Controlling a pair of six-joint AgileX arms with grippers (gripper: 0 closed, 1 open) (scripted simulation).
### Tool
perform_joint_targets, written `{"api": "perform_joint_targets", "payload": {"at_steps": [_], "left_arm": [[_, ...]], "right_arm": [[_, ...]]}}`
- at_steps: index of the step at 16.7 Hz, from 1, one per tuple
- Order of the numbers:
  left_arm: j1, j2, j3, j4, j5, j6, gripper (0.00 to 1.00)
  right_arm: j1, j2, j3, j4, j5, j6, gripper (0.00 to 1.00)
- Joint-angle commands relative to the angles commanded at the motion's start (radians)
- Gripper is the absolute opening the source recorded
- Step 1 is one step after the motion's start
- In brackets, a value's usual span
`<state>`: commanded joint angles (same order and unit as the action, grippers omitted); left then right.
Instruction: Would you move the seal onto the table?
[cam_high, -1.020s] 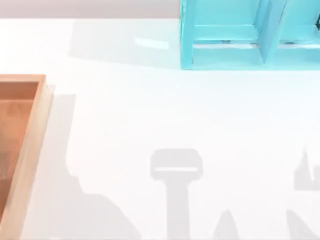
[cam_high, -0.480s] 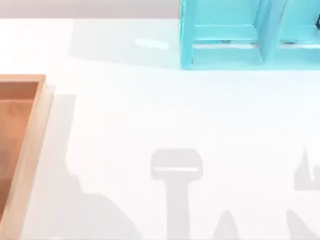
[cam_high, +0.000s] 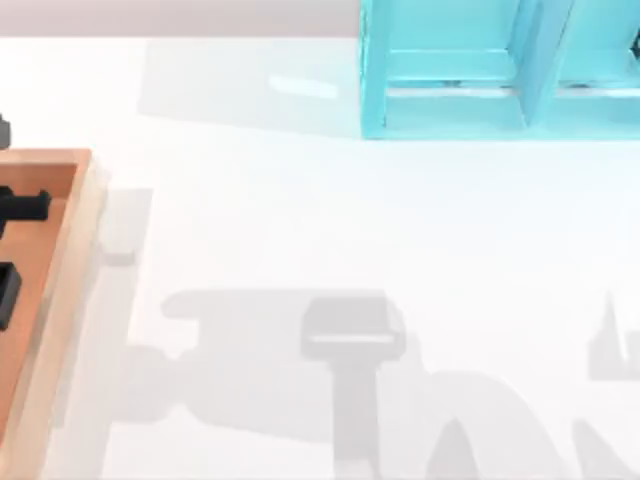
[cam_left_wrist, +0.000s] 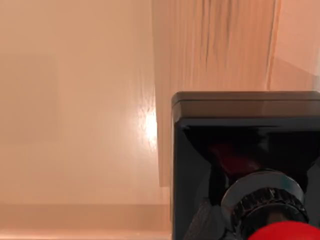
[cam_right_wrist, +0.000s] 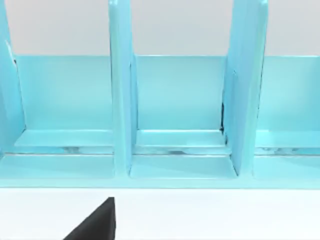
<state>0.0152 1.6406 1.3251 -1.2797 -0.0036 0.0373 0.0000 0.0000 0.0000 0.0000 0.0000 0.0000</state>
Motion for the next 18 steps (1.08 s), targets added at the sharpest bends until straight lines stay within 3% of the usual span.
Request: {"api": "perform_joint_targets", "payload": {"at_steps": [3,6,12,18], "left_arm": [[-0.153,-0.042,0.12,-0.159,0.0,-0.153,0.0],[-0.222,-0.069,0.181,-0.228,0.0,-0.222,0.0],[-0.231,-0.051,0.192,-0.219,0.001,-0.234,0.0],[-0.402,0.239,0.343,-0.094,0.003,-0.4,0.0]], "right_arm": [[0.0,0.0,0.0,0.0,0.0,0.0,1.0],[0.0,0.0,0.0,0.0,0.0,0.0,1.0],[0.0,0.0,0.0,0.0,0.0,0.0,1.0],[0.0,0.0,0.0,0.0,0.0,0.0,1.0]]}}
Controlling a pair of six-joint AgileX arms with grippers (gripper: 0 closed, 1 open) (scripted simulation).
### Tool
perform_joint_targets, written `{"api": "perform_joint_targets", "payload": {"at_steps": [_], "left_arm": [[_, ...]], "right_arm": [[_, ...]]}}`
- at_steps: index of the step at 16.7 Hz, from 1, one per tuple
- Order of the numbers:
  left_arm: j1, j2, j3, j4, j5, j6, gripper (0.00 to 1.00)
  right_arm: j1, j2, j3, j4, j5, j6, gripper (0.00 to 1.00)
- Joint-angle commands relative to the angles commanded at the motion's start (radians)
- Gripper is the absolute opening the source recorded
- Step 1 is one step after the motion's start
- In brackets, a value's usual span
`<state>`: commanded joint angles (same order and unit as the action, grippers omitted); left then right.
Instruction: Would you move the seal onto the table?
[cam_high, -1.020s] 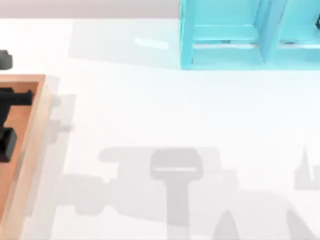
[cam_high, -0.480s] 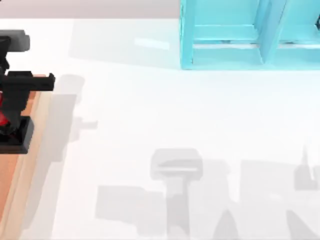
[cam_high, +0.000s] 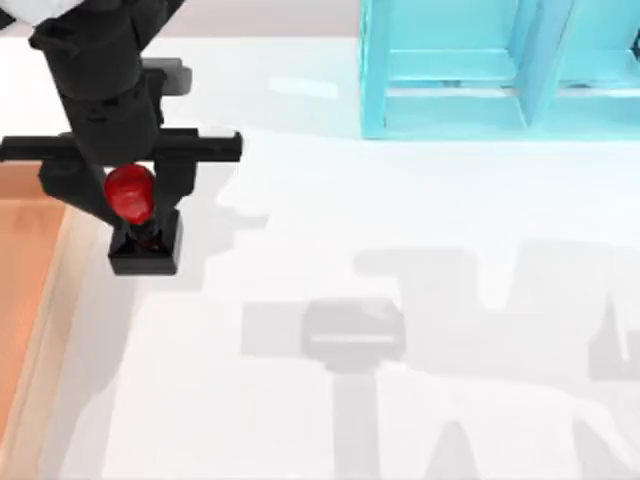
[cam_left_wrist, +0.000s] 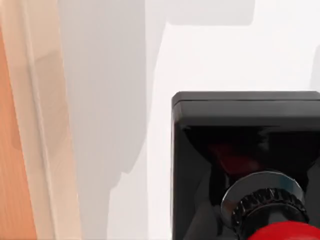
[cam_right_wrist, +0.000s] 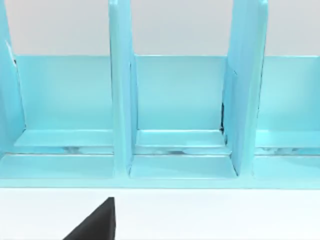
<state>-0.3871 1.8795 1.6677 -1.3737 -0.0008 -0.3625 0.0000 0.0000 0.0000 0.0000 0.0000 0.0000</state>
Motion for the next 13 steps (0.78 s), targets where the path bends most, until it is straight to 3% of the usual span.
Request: {"api": "perform_joint_targets", "payload": {"at_steps": [6,13], "left_arm": [[-0.162,0.252,0.129,0.136,0.003,-0.158,0.0],[-0.162,0.264,0.093,0.179,0.003,-0.161,0.0]], "right_arm": [[0.0,0.0,0.0,0.0,0.0,0.0,1.0],[0.0,0.0,0.0,0.0,0.0,0.0,1.0]]}}
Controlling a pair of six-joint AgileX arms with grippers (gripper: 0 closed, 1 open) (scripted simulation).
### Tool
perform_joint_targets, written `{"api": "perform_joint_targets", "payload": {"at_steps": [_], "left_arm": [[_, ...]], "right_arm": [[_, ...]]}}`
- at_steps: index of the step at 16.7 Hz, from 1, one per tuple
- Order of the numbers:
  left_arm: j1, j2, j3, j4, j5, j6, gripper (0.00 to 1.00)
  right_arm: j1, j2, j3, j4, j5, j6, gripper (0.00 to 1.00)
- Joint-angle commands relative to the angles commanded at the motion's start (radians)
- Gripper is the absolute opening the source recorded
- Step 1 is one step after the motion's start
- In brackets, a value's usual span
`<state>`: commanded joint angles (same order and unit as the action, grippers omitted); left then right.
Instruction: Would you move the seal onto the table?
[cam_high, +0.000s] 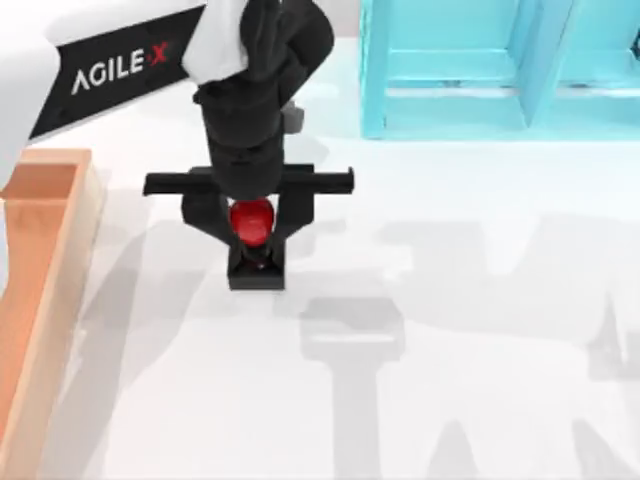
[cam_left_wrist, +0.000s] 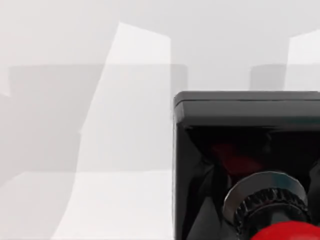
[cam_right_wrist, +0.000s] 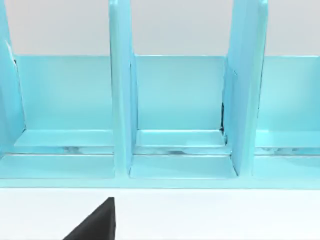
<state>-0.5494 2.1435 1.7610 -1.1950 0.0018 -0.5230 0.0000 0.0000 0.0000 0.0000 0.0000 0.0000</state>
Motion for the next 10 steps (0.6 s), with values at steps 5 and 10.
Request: {"api": "perform_joint_targets", "payload": {"at_steps": [5,10], "left_arm": [[-0.003,0.025,-0.09,0.123,0.0,0.0,0.0],[-0.003,0.025,-0.09,0.123,0.0,0.0,0.15]], "right_arm": [[0.0,0.0,0.0,0.0,0.0,0.0,1.0],[0.0,0.0,0.0,0.0,0.0,0.0,1.0]]}}
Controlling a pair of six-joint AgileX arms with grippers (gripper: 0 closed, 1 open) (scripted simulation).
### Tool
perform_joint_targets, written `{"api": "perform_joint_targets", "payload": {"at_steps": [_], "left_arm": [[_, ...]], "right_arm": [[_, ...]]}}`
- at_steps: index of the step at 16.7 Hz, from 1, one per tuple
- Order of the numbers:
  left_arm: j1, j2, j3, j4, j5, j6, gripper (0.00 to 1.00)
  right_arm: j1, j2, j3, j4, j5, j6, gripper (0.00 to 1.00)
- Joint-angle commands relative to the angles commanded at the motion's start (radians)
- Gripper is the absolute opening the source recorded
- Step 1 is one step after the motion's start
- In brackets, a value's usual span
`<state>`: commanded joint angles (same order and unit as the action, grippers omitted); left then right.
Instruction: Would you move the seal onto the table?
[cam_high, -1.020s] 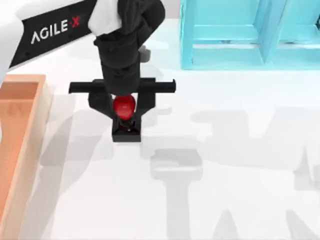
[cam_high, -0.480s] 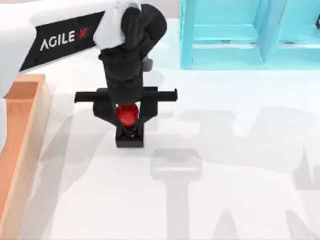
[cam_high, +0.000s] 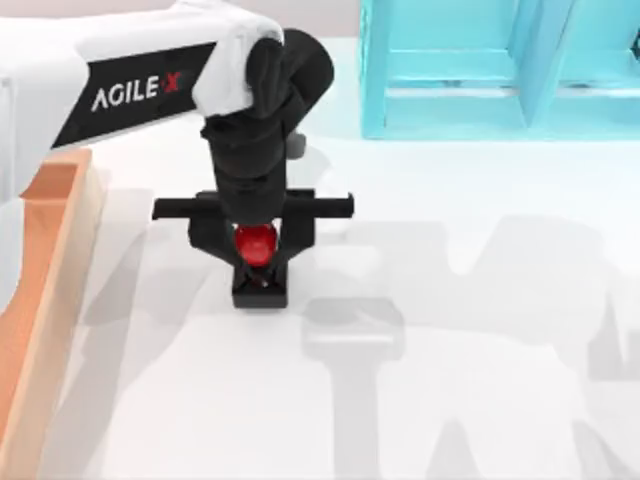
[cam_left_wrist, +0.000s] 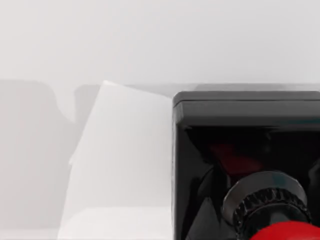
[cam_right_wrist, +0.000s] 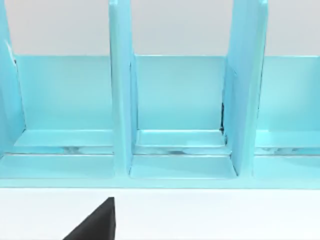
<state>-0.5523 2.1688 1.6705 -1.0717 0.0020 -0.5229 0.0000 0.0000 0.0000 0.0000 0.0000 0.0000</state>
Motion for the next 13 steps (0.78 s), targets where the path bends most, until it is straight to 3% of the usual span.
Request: {"api": "perform_joint_targets", "payload": {"at_steps": [11,13], "left_arm": [[0.0,0.0,0.0,0.0,0.0,0.0,0.98],[0.0,0.0,0.0,0.0,0.0,0.0,1.0]], "right_arm": [[0.0,0.0,0.0,0.0,0.0,0.0,1.0],[0.0,0.0,0.0,0.0,0.0,0.0,1.0]]}}
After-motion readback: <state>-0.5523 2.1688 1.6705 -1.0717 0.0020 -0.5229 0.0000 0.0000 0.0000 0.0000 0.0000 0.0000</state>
